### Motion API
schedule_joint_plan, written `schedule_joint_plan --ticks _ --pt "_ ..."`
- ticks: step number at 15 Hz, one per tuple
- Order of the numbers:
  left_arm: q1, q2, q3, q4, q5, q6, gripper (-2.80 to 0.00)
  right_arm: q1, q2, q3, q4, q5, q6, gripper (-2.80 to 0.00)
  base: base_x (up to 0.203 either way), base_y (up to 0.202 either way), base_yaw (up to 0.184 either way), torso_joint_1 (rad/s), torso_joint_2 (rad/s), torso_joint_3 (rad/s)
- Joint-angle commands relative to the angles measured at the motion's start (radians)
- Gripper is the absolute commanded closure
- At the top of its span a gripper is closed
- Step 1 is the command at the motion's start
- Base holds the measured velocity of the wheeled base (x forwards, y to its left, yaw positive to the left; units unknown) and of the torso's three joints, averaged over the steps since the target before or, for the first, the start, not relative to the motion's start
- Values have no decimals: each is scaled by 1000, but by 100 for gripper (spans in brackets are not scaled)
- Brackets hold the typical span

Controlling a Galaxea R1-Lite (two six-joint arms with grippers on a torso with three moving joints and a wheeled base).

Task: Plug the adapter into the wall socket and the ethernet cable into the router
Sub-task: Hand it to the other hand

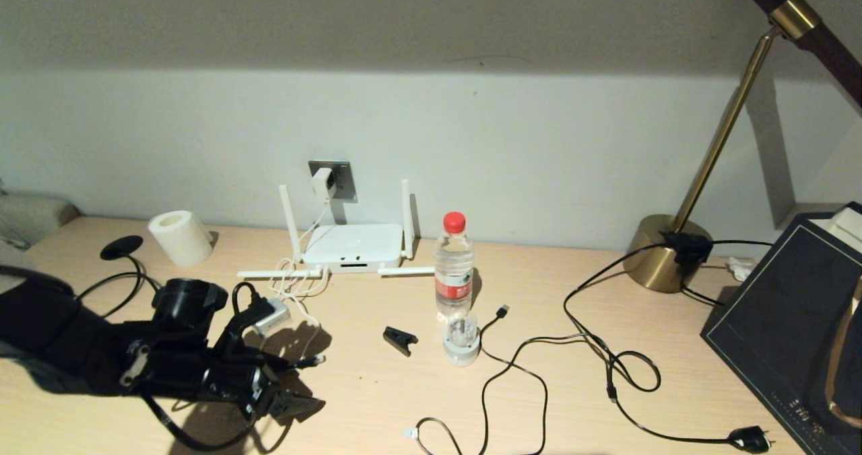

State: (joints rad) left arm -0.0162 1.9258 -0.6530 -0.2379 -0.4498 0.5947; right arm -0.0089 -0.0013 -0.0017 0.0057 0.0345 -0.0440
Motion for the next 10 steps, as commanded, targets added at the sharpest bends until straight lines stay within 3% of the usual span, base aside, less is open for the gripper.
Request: schedule_joint_plan --ticks 1,8,10 --pt "-7 -124 107 -5 -5 35 -280 1 1 0 0 1 0 0 0 0 0 0 0 0" --pt "-6 -218 247 -60 -1 48 -280 0 1 0 0 1 0 0 0 0 0 0 0 0" --pt "9 -209 204 -77 53 98 -280 1 1 0 0 -1 0 0 0 0 0 0 0 0"
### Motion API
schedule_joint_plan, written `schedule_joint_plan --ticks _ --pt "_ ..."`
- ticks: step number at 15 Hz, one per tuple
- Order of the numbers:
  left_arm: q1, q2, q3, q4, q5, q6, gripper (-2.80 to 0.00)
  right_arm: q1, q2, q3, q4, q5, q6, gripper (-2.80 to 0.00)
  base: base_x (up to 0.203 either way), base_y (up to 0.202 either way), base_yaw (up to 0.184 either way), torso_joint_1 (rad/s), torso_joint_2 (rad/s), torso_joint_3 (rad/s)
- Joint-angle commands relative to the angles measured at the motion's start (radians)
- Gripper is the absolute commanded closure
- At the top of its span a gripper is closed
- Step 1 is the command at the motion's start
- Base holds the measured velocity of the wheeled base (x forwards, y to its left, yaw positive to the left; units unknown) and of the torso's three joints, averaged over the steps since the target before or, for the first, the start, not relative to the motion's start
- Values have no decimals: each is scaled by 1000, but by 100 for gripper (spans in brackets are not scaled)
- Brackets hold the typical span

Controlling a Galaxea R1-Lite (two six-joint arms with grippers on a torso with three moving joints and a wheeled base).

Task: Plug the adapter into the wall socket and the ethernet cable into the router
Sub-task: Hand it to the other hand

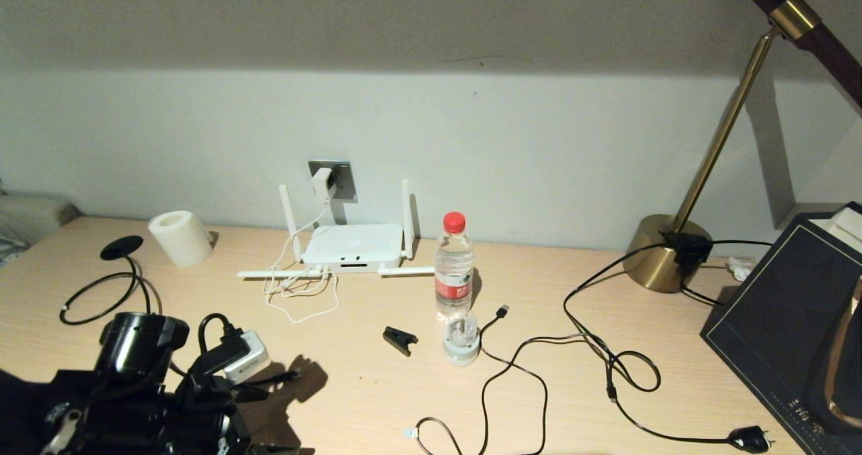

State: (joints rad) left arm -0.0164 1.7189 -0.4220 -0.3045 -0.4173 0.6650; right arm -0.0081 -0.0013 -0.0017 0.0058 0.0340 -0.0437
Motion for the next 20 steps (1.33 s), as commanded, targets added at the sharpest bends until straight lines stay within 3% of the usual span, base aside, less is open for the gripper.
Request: schedule_joint_plan --ticks 1,2,5,6,9,10,13,20 --pt "19 1 -77 -18 40 74 -280 0 1 0 0 1 -1 0 0 0 0 0 0 0" --pt "25 3 -139 -19 49 140 -280 0 1 0 0 1 -1 0 0 0 0 0 0 0" --pt "49 23 -284 12 59 486 -280 -1 1 0 0 1 -1 0 0 0 0 0 0 0" --pt "58 31 -350 86 65 572 -280 0 1 0 0 1 -1 0 0 0 0 0 0 0" --pt "74 30 -557 501 109 727 -280 0 1 0 0 1 -1 0 0 0 0 0 0 0" --pt "72 38 -598 588 136 775 -280 -1 1 0 0 1 -1 0 0 0 0 0 0 0" --pt "6 108 -599 606 175 810 -280 0 1 0 0 1 -1 0 0 0 0 0 0 0" --pt "-10 231 -677 688 178 817 -280 -1 1 0 0 1 -1 0 0 0 0 0 0 0"
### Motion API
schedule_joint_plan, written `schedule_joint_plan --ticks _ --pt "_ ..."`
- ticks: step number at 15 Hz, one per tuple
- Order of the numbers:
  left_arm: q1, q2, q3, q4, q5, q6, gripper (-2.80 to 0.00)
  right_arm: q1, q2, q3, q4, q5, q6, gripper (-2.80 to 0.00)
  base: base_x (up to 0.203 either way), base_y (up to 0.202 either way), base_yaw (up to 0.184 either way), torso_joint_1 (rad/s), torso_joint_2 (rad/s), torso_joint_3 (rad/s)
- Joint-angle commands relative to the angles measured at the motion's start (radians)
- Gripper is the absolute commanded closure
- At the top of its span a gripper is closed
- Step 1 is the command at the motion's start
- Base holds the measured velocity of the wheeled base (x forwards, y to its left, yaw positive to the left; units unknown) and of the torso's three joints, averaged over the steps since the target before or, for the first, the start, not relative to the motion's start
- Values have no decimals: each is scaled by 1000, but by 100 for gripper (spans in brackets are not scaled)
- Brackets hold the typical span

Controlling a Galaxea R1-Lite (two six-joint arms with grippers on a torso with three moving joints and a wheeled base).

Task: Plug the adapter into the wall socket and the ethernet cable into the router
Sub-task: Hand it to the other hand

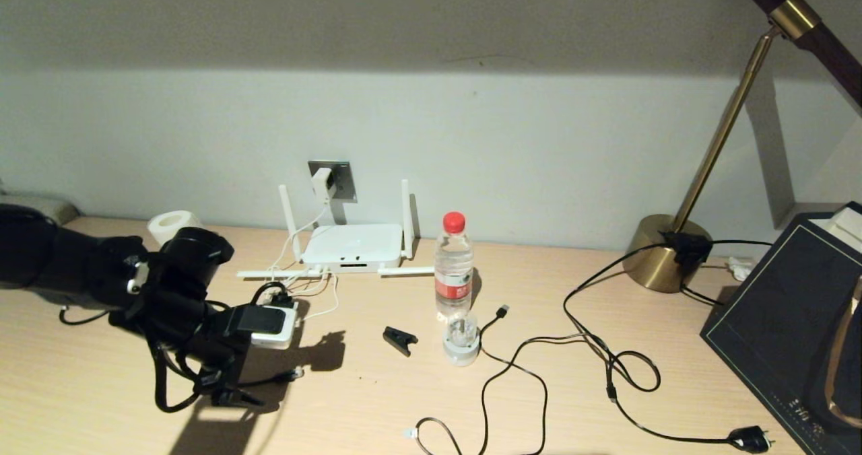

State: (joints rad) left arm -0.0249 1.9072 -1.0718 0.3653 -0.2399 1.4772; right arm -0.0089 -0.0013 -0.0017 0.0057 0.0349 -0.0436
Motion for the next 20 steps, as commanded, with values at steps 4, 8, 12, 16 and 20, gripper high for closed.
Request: schedule_joint_plan --ticks 4,8,12,16,20 --pt "-1 79 -71 63 3 -8 -280 1 1 0 0 0 -1 0 0 0 0 0 0 0" --pt "-18 105 -61 54 5 -18 0 0 1 0 0 0 -1 0 0 0 0 0 0 0" --pt "-20 128 -23 11 7 -18 0 0 1 0 0 -1 -1 0 0 0 0 0 0 0" --pt "-17 144 -23 6 8 -20 0 0 1 0 0 0 -1 0 0 0 0 0 0 0" --pt "-16 117 -20 10 7 -20 0 1 1 0 0 0 -1 0 0 0 0 0 0 0"
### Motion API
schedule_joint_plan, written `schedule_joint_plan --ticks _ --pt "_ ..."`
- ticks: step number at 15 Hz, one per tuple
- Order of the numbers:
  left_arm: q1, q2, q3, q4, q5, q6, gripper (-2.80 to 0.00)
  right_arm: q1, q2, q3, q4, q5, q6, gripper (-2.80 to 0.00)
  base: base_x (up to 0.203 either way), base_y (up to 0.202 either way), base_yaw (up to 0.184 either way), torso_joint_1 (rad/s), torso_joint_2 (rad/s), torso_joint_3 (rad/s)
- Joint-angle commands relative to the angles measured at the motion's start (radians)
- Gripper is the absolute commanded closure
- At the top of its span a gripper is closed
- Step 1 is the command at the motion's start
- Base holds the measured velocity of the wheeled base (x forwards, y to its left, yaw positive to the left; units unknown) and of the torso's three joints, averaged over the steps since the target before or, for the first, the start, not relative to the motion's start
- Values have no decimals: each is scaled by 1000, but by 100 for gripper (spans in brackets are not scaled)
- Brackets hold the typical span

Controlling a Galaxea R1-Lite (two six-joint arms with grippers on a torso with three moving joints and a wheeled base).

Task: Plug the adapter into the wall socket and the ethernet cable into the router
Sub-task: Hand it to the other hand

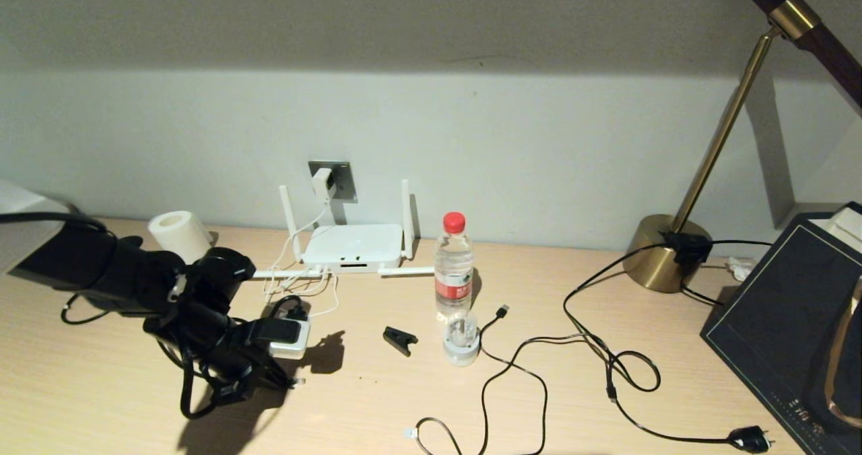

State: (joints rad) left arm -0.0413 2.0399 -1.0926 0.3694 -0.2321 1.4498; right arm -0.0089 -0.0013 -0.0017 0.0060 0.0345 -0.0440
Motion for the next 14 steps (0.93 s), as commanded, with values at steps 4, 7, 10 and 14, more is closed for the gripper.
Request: schedule_joint_plan --ticks 4,7,10,14 --pt "-3 -164 21 22 -2 7 0 1 1 0 0 1 0 0 0 0 0 0 0 0" --pt "-22 -348 32 26 -2 -11 0 1 1 0 0 1 0 0 0 0 0 0 0 0" --pt "-131 -543 22 7 44 -65 0 0 1 0 0 1 0 0 0 0 0 0 0 0" --pt "-304 -698 12 -54 230 -208 0 0 1 0 0 1 0 0 0 0 0 0 0 0"
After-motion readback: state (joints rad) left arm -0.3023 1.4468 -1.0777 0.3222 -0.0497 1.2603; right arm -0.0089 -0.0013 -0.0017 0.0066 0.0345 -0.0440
